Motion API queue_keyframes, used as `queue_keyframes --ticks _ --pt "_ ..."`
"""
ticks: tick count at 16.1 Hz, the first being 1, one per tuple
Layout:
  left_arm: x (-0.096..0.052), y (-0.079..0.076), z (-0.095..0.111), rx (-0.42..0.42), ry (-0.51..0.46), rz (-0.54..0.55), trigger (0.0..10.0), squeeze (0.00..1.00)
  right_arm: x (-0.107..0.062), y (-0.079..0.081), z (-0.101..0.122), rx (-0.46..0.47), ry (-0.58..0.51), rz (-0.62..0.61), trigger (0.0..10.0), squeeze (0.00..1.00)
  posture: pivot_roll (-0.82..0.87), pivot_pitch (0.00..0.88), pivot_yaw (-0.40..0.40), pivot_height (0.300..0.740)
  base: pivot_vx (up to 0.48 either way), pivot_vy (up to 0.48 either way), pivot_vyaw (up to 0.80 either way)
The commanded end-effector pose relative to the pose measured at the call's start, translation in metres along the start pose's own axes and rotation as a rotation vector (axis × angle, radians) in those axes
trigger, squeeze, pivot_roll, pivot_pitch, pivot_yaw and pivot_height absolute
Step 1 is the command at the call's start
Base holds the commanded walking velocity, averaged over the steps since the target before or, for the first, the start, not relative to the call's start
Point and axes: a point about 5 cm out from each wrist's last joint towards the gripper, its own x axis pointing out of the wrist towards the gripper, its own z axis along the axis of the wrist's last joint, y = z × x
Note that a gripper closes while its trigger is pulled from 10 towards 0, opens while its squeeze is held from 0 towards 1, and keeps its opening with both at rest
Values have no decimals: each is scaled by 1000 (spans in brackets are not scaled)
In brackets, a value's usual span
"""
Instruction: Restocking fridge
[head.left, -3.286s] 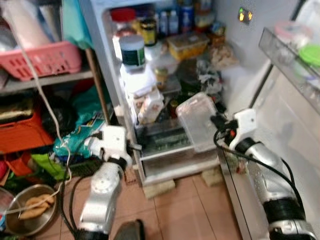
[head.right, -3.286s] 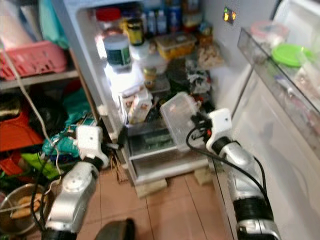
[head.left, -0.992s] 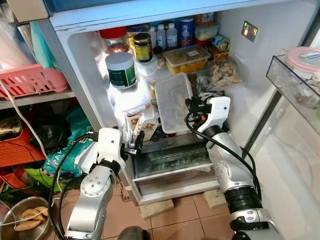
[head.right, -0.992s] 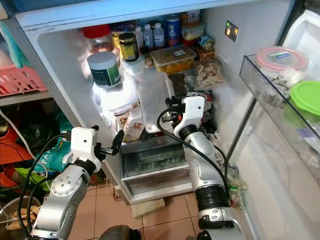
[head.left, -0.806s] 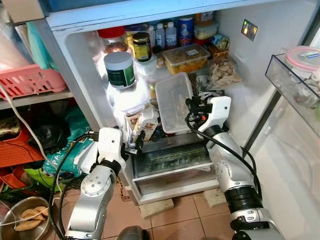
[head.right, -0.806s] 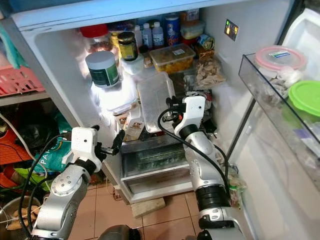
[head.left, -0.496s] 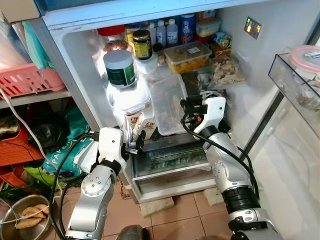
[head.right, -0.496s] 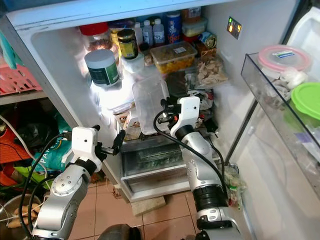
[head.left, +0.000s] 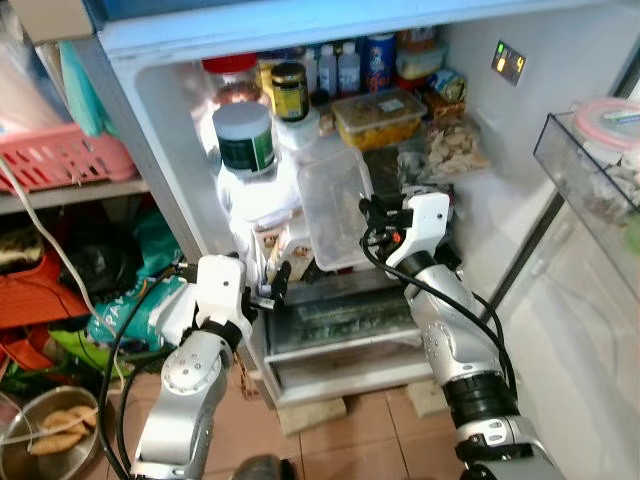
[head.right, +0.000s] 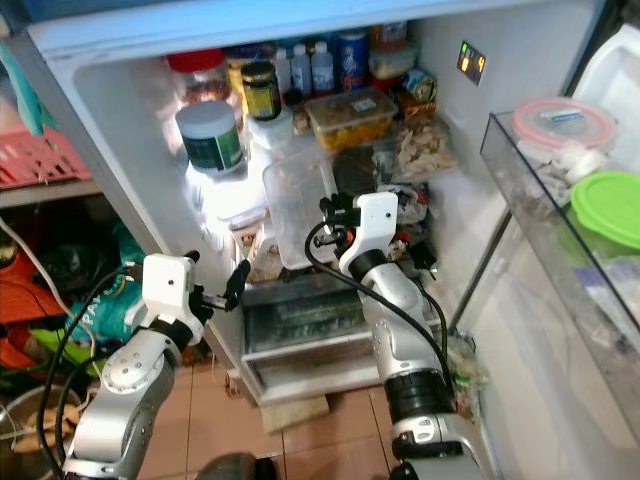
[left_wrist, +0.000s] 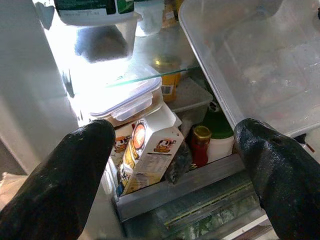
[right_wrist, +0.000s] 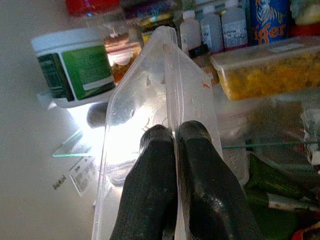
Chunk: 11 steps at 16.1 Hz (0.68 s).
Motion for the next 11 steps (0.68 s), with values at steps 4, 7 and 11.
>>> queue_keyframes --ticks 4,7,11 --pt "-1 4 1 7 0 6 10000 0 3 5 -1 1 8 4 10000 0 81 26 71 740 202 0 0" --pt "-2 5 0 12 2 6 10000 0 5 6 0 15 1 -10 10000 0 85 29 75 740 274 0 0" --pt "-2 6 0 18 6 5 10000 0 6 6 0 18 0 -12 10000 0 85 31 76 740 393 0 0"
